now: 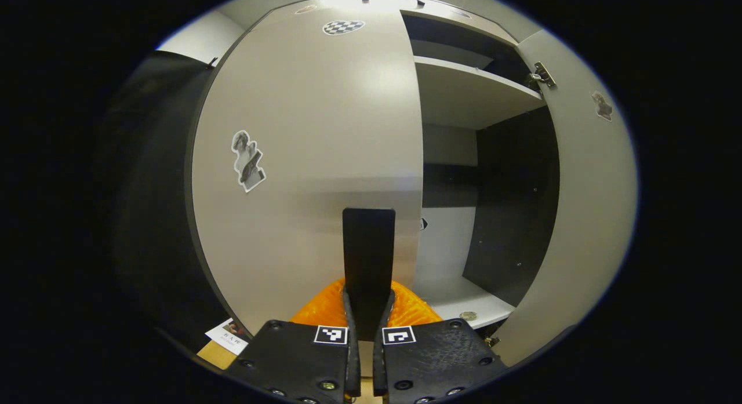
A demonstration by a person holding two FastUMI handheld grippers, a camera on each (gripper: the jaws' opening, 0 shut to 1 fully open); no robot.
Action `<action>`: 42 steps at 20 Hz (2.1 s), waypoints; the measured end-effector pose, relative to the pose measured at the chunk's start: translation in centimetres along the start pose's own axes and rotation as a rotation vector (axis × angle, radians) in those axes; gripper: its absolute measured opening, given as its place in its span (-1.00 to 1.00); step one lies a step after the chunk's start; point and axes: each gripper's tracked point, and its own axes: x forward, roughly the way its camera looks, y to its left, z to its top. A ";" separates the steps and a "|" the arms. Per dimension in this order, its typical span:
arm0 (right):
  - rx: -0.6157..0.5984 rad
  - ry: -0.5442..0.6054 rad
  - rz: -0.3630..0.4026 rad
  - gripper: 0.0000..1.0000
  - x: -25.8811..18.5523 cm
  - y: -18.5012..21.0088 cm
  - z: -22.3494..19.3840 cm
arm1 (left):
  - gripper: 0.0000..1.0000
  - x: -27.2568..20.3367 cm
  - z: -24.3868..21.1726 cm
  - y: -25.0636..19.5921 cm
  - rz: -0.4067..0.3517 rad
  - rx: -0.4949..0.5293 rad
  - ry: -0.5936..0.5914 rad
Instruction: Open the right door of the double-door shoe cabinet with the right hand, and open the left door with the left hand.
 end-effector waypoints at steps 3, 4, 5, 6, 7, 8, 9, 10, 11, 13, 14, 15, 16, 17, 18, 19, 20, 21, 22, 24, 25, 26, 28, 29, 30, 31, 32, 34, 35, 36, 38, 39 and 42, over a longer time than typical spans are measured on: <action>0.001 0.001 0.009 1.00 -1.0 0.3 -0.4 | -0.85 -1.3 0.1 0.1 -0.017 0.005 -0.008; 0.001 0.001 0.017 1.00 -1.5 0.7 -0.4 | -0.85 -2.0 0.0 0.3 -0.024 0.006 -0.013; 0.000 0.002 0.024 1.00 -1.7 1.0 -0.5 | -0.85 -2.3 -0.1 0.5 -0.030 0.005 -0.012; -0.002 0.001 0.035 1.00 -1.7 1.4 -0.6 | -0.85 -2.9 0.0 0.6 -0.035 -0.002 -0.016; -0.004 0.001 0.044 1.00 -1.8 1.9 -0.5 | -0.85 -3.6 0.0 0.7 -0.038 -0.010 -0.019; -0.007 0.000 0.058 1.00 -2.0 2.4 -0.6 | -0.85 -4.2 -0.1 1.0 -0.040 -0.011 -0.020; -0.010 -0.002 0.069 1.00 -2.1 2.9 -0.6 | -0.85 -4.9 -0.1 1.3 -0.041 -0.011 -0.024; -0.013 -0.007 0.079 1.00 -2.3 3.3 -0.5 | -0.85 -5.5 0.0 1.7 -0.043 -0.011 -0.028; -0.015 -0.012 0.089 1.00 -2.5 3.8 -0.4 | -0.85 -6.2 -0.1 2.1 -0.045 -0.012 -0.025; -0.016 -0.014 0.111 1.00 -3.1 5.0 -0.4 | -0.85 -7.5 -0.3 2.9 -0.048 -0.004 -0.023; -0.016 -0.015 0.121 1.00 -3.1 5.4 -0.4 | -0.85 -8.2 -0.4 3.3 -0.046 0.001 -0.021; -0.015 -0.016 0.129 1.00 -3.3 5.8 -0.4 | -0.86 -8.9 -0.3 3.8 -0.043 0.004 -0.024; -0.015 -0.017 0.137 1.00 -3.4 6.2 -0.4 | -0.87 -9.2 -0.3 4.2 -0.046 0.007 -0.026; -0.015 -0.018 0.143 1.00 -3.6 6.6 -0.4 | -0.87 -9.8 -0.3 4.7 -0.045 -0.005 -0.029; -0.015 -0.020 0.150 1.00 -3.8 7.1 -0.5 | -0.97 -10.5 -0.4 5.4 -0.048 -0.015 -0.025; -0.015 -0.020 0.155 0.97 -3.8 7.6 -0.4 | -0.98 -11.3 -0.5 6.0 -0.047 -0.016 -0.027; -0.014 -0.021 0.163 1.00 -4.0 8.1 -0.6 | -0.98 -11.9 -0.5 6.7 -0.040 -0.012 -0.031; -0.015 -0.019 0.171 1.00 -4.1 8.6 -0.6 | -0.98 -12.4 -0.6 7.4 -0.034 -0.002 -0.029; -0.016 -0.023 0.180 1.00 -4.2 9.2 -0.6 | -0.99 -12.9 -0.6 8.1 -0.028 0.000 -0.032; -0.022 -0.023 0.191 1.00 -4.5 10.1 -0.8 | -0.99 -13.7 -1.0 9.7 -0.022 -0.005 -0.033; -0.021 -0.020 0.197 1.00 -4.6 10.6 -0.9 | -0.99 -14.1 -0.9 10.3 -0.020 -0.004 -0.036; -0.018 -0.018 0.204 1.00 -4.6 11.0 -1.0 | -0.99 -14.5 -0.7 11.0 -0.018 0.007 -0.036; -0.017 -0.016 0.216 1.00 -4.7 11.8 -1.1 | -1.00 -14.8 -0.9 12.1 -0.017 0.024 -0.032; -0.017 -0.017 0.221 1.00 -4.7 12.2 -1.0 | -0.84 -14.9 -1.0 12.6 -0.017 0.022 -0.032; -0.016 -0.018 0.226 1.00 -4.8 12.6 -1.0 | -0.84 -15.1 -1.0 13.2 -0.015 0.017 -0.033; -0.016 -0.017 0.230 1.00 -5.0 13.1 -1.0 | -0.84 -15.2 -1.0 13.8 -0.013 0.012 -0.036; -0.015 -0.020 0.234 1.00 -4.9 13.5 -1.0 | -0.84 -15.4 -1.0 14.5 -0.008 0.015 -0.037; -0.017 -0.024 0.237 1.00 -5.1 14.2 -0.8 | -1.00 -15.7 -1.0 16.5 0.012 0.028 -0.040; -0.018 -0.023 0.240 1.00 -5.1 14.6 -0.8 | -1.00 -15.9 -1.0 17.4 0.020 0.034 -0.043; -0.019 -0.024 0.242 1.00 -5.2 15.0 -0.8 | -1.00 -16.0 -1.1 18.5 0.029 0.027 -0.043; -0.019 -0.026 0.251 1.00 -5.0 15.8 -0.7 | -1.00 -15.8 -1.4 20.8 0.064 -0.003 -0.031; -0.023 -0.024 0.257 1.00 -5.0 16.3 -0.7 | -1.00 -15.9 -1.3 21.3 0.053 -0.031 -0.042; -0.030 -0.024 0.260 1.00 -4.8 17.2 -0.7 | -1.00 -15.6 -1.0 21.6 0.010 -0.006 -0.051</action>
